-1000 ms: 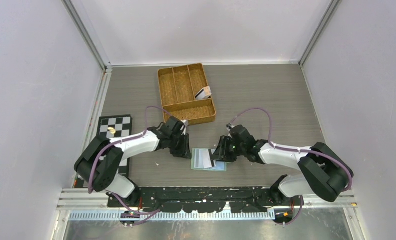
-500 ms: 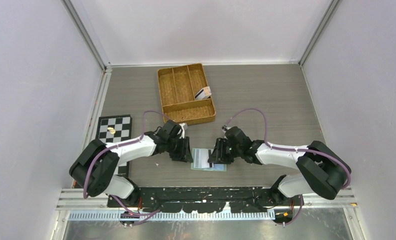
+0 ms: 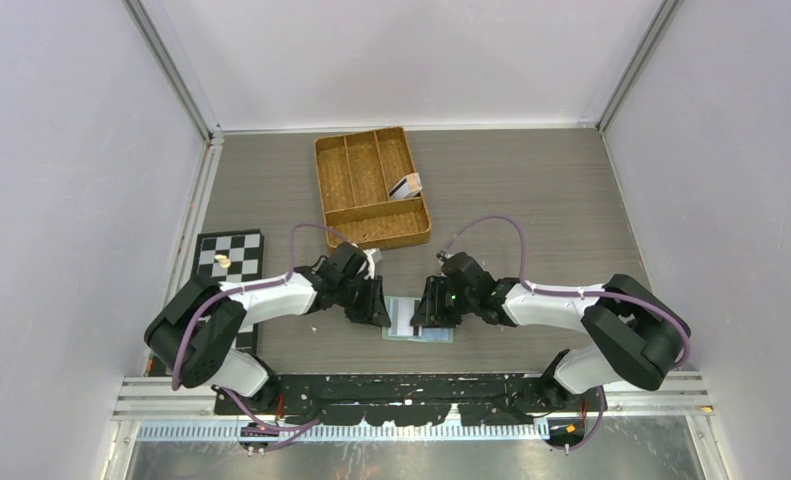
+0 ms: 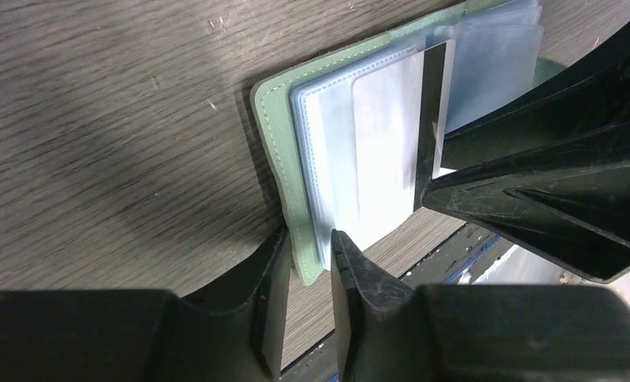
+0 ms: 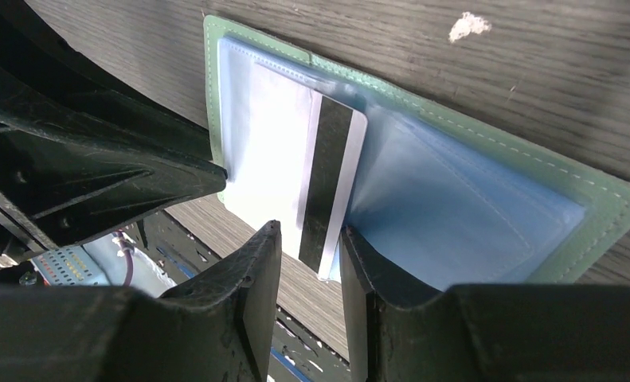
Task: Put the credit cards into the card holder
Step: Insert the credit card into the card holder.
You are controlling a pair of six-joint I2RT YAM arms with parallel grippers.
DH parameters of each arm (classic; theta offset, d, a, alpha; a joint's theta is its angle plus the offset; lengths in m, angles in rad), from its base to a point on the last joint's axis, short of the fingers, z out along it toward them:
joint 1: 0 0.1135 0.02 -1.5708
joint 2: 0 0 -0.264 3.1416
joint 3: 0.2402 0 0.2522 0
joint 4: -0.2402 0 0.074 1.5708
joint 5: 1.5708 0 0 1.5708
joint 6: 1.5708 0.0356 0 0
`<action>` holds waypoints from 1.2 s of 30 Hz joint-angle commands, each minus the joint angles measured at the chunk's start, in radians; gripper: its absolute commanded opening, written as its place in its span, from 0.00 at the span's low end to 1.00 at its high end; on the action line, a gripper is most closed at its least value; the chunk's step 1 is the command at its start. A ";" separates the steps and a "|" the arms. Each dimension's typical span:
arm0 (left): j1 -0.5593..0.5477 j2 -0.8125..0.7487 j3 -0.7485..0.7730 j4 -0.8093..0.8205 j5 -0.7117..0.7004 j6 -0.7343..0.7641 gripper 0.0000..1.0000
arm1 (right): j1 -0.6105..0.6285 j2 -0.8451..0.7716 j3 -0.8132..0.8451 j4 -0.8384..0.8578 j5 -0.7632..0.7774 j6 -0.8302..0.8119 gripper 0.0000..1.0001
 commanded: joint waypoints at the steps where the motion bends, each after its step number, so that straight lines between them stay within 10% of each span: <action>1: -0.011 0.021 -0.019 0.064 0.019 -0.003 0.25 | 0.012 0.036 0.041 0.001 0.045 -0.014 0.38; 25: -0.011 0.018 0.005 0.037 -0.005 0.012 0.22 | 0.043 0.103 0.168 -0.096 0.067 -0.082 0.38; 36: -0.011 -0.097 0.101 -0.139 -0.154 0.065 0.56 | -0.006 -0.105 0.268 -0.389 0.250 -0.198 0.69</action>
